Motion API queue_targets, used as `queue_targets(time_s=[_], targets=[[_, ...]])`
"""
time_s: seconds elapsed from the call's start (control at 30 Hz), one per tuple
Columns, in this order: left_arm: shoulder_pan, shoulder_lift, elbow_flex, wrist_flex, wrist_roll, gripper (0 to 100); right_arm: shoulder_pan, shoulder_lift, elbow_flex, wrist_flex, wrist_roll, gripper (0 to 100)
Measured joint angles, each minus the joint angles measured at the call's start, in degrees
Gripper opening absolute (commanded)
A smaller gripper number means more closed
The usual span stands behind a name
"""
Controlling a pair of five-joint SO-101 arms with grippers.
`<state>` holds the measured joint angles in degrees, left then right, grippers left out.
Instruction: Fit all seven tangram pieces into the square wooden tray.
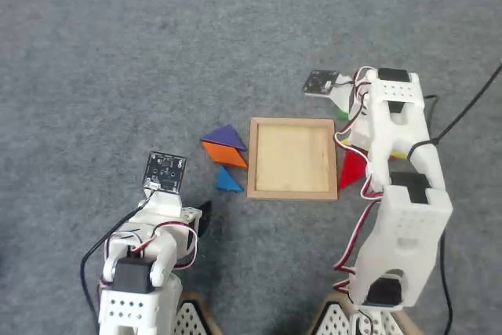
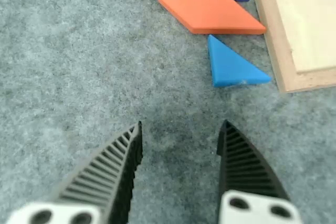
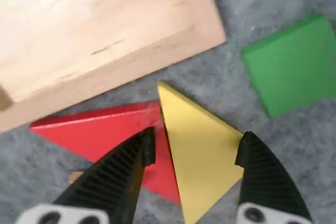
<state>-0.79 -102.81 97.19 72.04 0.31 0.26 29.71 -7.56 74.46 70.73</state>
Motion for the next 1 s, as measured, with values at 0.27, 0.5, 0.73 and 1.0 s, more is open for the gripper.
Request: queue_targets(time_s=[0.27, 0.5, 0.73, 1.0], targets=[[0.00, 0.00, 0.00, 0.00, 0.00, 23, 4.22, 6.15, -5.71, -1.93, -0.26, 25.9], [0.00, 0.00, 0.00, 0.00, 0.00, 23, 6.24, 13.71, -17.32, -1.85, -10.46, 25.9], [0.00, 0.00, 0.00, 0.00, 0.00, 23, 11.16, 19.16, -26.37, 4.04, -15.12, 25.7], [0.00, 0.00, 0.00, 0.00, 0.00, 23, 21.71, 19.25, -27.87, 11.25, -21.10, 25.6]])
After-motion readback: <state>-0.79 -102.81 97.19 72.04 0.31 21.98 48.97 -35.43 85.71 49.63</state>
